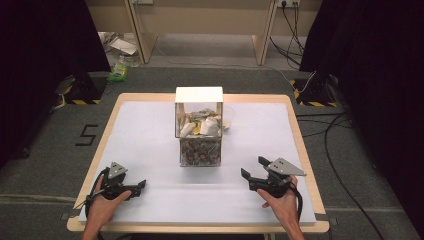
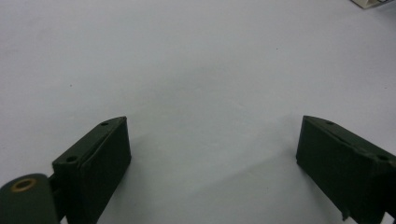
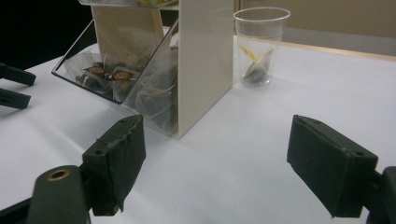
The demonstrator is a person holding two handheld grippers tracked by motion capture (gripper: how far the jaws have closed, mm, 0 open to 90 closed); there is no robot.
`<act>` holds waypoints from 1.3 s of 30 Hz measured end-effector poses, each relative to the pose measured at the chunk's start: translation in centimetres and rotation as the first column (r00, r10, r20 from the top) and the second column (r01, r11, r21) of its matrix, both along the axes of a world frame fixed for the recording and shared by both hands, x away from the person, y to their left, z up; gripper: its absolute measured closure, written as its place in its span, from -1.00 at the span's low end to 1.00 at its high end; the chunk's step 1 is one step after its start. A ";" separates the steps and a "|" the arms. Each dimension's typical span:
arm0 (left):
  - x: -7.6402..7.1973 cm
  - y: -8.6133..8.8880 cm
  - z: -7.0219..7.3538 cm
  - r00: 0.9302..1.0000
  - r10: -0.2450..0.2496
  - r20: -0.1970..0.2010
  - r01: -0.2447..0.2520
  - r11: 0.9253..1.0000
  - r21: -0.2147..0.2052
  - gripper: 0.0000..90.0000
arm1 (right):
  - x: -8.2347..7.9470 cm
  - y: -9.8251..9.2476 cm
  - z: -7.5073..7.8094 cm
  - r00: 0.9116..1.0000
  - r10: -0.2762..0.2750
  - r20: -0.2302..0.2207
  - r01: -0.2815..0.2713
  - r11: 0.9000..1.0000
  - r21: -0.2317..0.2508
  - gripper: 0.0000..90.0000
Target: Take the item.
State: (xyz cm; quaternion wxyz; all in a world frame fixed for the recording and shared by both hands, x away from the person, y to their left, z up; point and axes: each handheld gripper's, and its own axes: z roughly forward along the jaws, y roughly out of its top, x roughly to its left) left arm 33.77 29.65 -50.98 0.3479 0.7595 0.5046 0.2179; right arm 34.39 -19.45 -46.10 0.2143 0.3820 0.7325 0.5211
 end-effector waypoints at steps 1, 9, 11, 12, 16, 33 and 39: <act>0.0 0.0 0.0 1.000 0.000 0.000 0.000 1.000 0.000 -0.80 | -0.1 0.0 -0.1 1.000 0.001 -0.006 -0.001 1.000 -0.001 -0.55; 0.0 0.0 0.0 1.000 0.000 0.001 0.000 1.000 0.000 -0.80 | -0.9 0.0 -0.5 1.000 0.013 -0.027 -0.014 1.000 -0.023 -0.59; 0.0 0.0 0.0 1.000 0.000 0.001 0.000 1.000 0.000 -0.80 | -1.1 0.0 -0.7 0.999 0.014 -0.029 -0.015 0.999 -0.031 -0.60; 0.0 0.0 0.0 1.000 0.000 0.001 0.000 1.000 0.000 -0.80 | -1.2 0.0 -0.7 0.999 0.013 -0.033 -0.014 0.999 -0.033 -0.60; 0.0 0.0 0.0 1.000 0.000 0.000 0.000 1.000 0.000 -0.80 | -1.6 0.0 -1.0 0.999 0.018 -0.046 -0.020 0.999 -0.044 -0.61; 0.0 0.0 0.0 1.000 0.000 0.001 0.000 1.000 0.001 -0.80 | -3.1 0.1 -1.9 0.994 0.047 -0.096 -0.055 0.995 -0.089 -0.63; 0.0 0.0 0.0 1.000 0.000 0.001 0.000 1.000 0.001 -0.80 | -3.6 0.1 -2.2 0.992 0.059 -0.114 -0.073 0.991 -0.116 -0.63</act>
